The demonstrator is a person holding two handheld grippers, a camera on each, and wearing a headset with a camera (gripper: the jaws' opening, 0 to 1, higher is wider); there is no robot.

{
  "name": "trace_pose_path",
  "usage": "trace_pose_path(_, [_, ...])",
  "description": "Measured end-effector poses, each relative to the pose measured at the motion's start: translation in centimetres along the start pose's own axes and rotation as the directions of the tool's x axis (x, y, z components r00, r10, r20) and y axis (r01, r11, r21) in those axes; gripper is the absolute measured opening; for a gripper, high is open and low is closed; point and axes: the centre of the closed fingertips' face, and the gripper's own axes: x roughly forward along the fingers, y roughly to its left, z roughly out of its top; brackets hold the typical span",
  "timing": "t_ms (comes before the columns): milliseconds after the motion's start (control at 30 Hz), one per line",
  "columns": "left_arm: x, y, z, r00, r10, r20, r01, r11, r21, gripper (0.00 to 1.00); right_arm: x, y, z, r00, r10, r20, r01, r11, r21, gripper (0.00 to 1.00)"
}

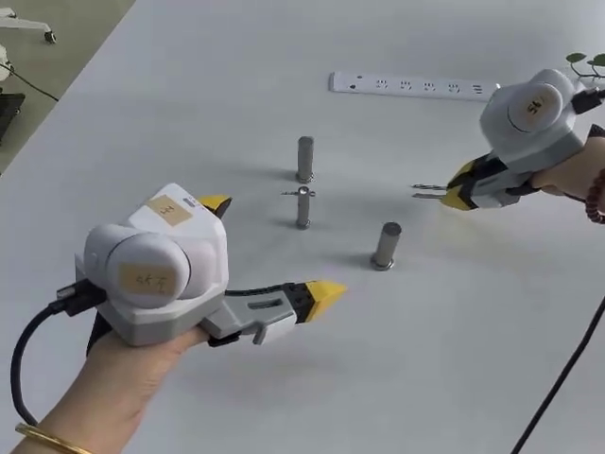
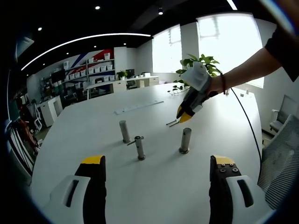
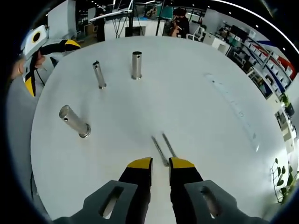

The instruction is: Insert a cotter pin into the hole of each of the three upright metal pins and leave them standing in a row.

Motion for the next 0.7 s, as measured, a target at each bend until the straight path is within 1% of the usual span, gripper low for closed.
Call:
trace_pose_path(133, [0.0, 0.1, -0.1, 1.0, 0.0, -0.002, 0.0, 1.0, -0.002, 0.91, 0.2, -0.2, 0.0, 0.9998, 0.015, -0.014, -0.015, 1.0, -0.012, 0.08])
trace_pose_path(200, [0.0, 0.0, 0.0, 1.0, 0.0, 0.0, 0.0, 1.0, -0.004, 0.91, 0.3, 0.0, 0.0, 0.9993, 0.033, -0.02, -0.033, 0.999, -0.019, 0.08])
trace_pose_path(367, [0.0, 0.0, 0.0, 1.0, -0.002, -0.001, 0.002, 1.0, -0.004, 0.9, 0.6, 0.0, -0.5, 0.9961, 0.056, -0.069, -0.059, 0.997, -0.053, 0.06])
trace_pose_path(467, [0.0, -0.1, 0.1, 0.9999, -0.009, 0.006, 0.009, 1.0, -0.007, 0.9, 0.8, -0.5, -0.7, 0.9946, 0.063, -0.082, -0.069, 0.994, -0.079, 0.06])
trace_pose_path(567, [0.1, -0.3, 0.1, 0.9998, -0.018, 0.007, 0.018, 1.0, -0.007, 0.9, 0.8, -0.8, -0.7, 0.9939, 0.068, -0.087, -0.075, 0.994, -0.08, 0.06])
trace_pose_path(600, [0.1, -0.4, 0.1, 0.9998, -0.021, 0.006, 0.021, 1.0, -0.004, 0.9, 1.0, -1.1, -0.7, 0.9931, 0.075, -0.09, -0.082, 0.993, -0.08, 0.06])
trace_pose_path(700, [0.1, -0.5, 0.1, 0.9997, -0.025, 0.006, 0.026, 1.0, -0.003, 0.9, 1.2, -1.2, -0.8, 0.9914, 0.086, -0.099, -0.094, 0.992, -0.084, 0.05])
